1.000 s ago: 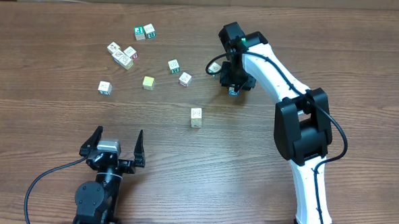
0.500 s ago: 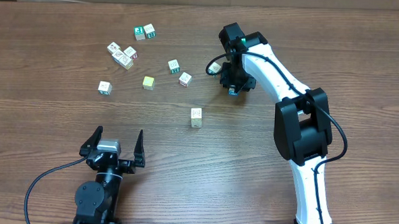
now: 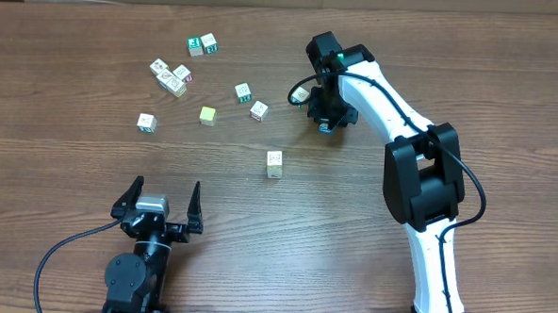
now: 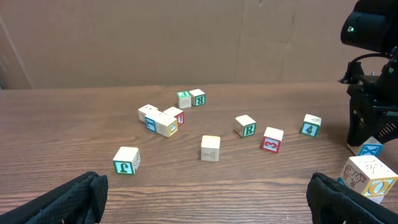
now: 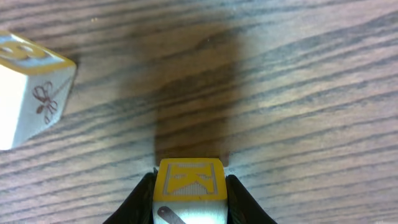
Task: Form a tower
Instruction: 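Lift the K block up with the right gripper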
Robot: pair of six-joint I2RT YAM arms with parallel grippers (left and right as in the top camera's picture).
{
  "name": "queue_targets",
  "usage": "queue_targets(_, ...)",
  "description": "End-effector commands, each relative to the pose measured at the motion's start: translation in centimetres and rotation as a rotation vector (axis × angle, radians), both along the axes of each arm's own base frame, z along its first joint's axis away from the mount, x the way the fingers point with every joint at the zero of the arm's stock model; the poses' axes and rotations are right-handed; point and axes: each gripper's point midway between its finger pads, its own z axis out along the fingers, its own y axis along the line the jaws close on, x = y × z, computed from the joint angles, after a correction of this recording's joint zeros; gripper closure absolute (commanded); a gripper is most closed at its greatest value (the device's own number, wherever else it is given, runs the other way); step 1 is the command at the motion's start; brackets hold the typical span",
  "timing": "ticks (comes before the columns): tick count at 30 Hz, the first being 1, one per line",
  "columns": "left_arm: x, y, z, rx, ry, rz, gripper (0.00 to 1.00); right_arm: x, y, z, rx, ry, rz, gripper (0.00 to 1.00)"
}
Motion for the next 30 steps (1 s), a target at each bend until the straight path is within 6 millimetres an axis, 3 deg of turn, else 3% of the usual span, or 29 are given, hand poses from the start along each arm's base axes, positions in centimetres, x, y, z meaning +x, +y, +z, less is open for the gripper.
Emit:
queue_targets(1,0.0,0.0,0.1,0.014,-0.011,-0.006,0.0,0.8,0.0,1.3,0.013,-0.028,-0.003,0.78)
queue_targets(10,0.0,0.0,0.1,0.014,-0.011,-0.006,0.0,1.6,0.4,7.4,0.039,-0.091,0.0,0.75)
queue_targets(19,0.0,0.0,0.1,0.014,-0.011,-0.006,0.0,-0.1,1.9,13.6,0.046,-0.109,0.064,0.75)
queue_targets(26,0.0,0.0,0.1,0.014,-0.011,-0.006,0.0,-1.8,3.4,16.3,0.067,-0.115,0.104,0.76)
queue_targets(30,0.0,0.0,0.1,0.014,-0.011,-0.006,0.01,-2.7,3.3,17.0,0.067,-0.102,0.102,0.77)
